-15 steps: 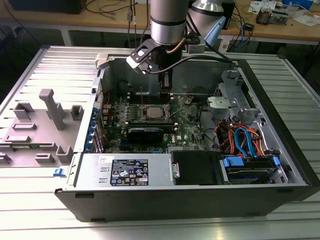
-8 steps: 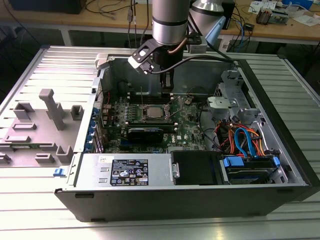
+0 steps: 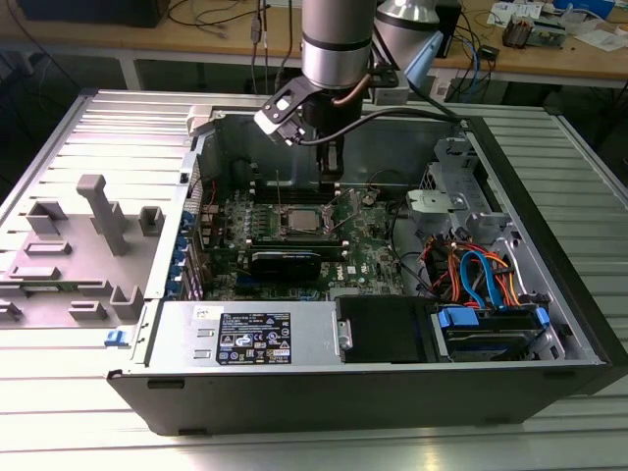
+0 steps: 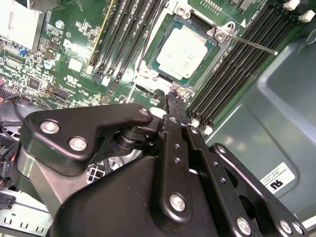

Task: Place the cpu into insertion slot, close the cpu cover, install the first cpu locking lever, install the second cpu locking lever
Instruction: 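Close the cpu cover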

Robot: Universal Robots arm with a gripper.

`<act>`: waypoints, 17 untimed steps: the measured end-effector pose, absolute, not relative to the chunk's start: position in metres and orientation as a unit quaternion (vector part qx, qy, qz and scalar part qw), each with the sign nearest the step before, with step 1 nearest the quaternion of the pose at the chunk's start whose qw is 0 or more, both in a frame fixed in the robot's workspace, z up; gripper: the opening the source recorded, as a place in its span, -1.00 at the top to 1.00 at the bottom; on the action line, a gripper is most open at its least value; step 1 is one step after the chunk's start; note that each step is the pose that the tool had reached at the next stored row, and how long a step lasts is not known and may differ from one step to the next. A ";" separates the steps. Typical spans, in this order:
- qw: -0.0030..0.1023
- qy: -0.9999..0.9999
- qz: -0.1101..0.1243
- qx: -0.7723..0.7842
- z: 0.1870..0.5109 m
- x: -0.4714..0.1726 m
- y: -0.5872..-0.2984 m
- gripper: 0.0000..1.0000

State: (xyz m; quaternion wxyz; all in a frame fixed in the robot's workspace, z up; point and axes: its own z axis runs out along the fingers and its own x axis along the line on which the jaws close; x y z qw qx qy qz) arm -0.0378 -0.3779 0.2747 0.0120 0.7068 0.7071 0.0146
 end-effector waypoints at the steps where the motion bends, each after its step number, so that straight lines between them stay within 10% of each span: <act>1: 0.012 0.707 0.015 0.707 0.275 -0.037 -0.378 0.79; 17: 0.012 0.707 0.015 0.707 0.275 -0.032 -0.378 0.79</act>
